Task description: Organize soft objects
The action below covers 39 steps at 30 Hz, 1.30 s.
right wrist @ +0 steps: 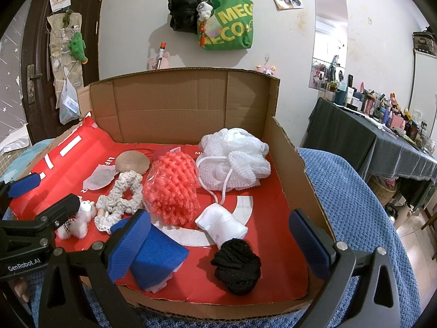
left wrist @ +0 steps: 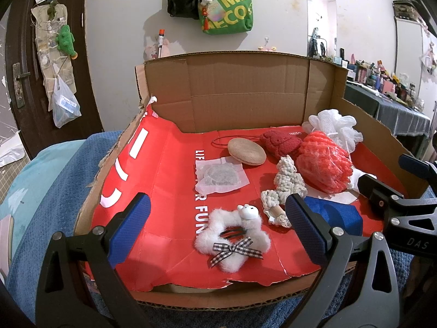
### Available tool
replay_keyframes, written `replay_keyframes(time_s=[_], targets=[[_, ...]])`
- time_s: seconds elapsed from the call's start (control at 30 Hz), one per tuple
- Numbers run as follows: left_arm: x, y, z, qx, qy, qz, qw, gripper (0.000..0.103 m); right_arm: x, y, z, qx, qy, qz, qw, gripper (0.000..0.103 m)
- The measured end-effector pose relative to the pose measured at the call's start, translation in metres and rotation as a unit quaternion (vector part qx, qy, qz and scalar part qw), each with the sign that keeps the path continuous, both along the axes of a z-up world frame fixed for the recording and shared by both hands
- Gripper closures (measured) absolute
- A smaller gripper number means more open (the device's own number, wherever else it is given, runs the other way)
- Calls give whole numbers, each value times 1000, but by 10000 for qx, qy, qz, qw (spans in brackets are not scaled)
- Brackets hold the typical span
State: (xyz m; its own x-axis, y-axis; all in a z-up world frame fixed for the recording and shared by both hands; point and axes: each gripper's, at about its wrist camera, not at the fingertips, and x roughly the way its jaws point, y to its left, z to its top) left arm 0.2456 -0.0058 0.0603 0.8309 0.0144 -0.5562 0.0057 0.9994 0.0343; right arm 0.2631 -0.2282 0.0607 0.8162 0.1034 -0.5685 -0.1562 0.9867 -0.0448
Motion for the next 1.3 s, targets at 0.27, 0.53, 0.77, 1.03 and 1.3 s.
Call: replay_keyframes(time_s=[0.27, 0.53, 0.77, 1.03, 1.3], targets=[[0, 0, 0, 4, 0, 1, 10000, 2, 0, 1, 0, -19, 7, 10, 10000, 0], [0, 0, 0, 5, -2, -1, 10000, 2, 0, 1, -1, -31, 9, 23, 10000, 0], [0, 0, 0, 3, 0, 2, 10000, 2, 0, 1, -1, -30, 8, 23, 10000, 0], [1, 0, 0, 4, 11, -3, 10000, 2, 0, 1, -1, -27, 5, 26, 10000, 0], [-14, -3, 13, 152, -110, 64, 9998, 2, -5, -4, 4, 145, -111, 44, 9998, 0]])
